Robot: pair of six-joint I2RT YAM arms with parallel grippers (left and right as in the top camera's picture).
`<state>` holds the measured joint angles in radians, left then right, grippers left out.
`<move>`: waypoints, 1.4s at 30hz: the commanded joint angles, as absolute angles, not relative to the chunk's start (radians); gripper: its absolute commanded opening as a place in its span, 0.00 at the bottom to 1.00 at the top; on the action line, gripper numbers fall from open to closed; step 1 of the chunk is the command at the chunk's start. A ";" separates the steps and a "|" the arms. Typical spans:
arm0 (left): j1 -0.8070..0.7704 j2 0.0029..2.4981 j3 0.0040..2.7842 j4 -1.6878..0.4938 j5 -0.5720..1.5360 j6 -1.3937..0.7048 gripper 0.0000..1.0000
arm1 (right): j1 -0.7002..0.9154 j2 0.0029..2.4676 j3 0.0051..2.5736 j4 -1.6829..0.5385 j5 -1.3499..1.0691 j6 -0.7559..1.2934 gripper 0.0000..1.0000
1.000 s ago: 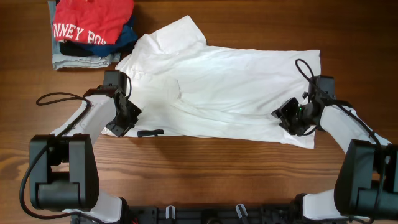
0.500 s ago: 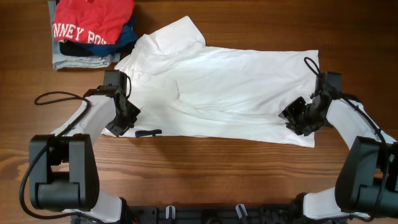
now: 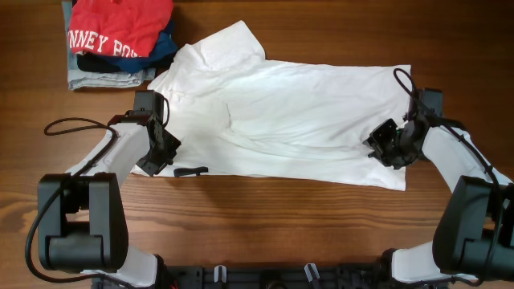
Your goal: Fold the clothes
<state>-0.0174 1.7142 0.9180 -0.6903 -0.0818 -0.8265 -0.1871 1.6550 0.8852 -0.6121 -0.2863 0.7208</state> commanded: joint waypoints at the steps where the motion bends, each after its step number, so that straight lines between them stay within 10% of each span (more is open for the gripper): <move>1: -0.007 1.706 0.902 -0.686 -0.125 -0.815 0.14 | -0.189 1.666 0.876 -0.575 -0.266 0.773 0.27; 5: -0.007 1.706 0.902 -0.686 -0.125 -0.815 0.13 | -0.189 1.666 0.876 -0.519 -0.234 0.789 0.16; 20: -0.007 1.533 0.904 -0.709 -0.125 -0.788 0.04 | -0.187 1.520 1.074 -0.707 -0.216 0.715 0.43; 24: -0.009 1.446 0.904 -0.735 -0.043 -0.789 0.36 | -0.106 1.453 1.100 -0.809 -0.427 0.654 0.67; 29: -0.009 1.451 0.904 -0.750 0.019 -0.789 0.79 | 0.153 1.544 1.097 -0.840 -0.426 0.855 0.70; 42: -0.009 1.452 0.904 -0.768 0.018 -0.789 0.87 | 0.366 1.794 1.091 -0.734 -0.307 1.215 0.70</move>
<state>-0.0174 1.4502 0.9085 -0.7650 0.0097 -0.7940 0.3622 1.7660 1.0958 -0.7460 -0.3592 1.1656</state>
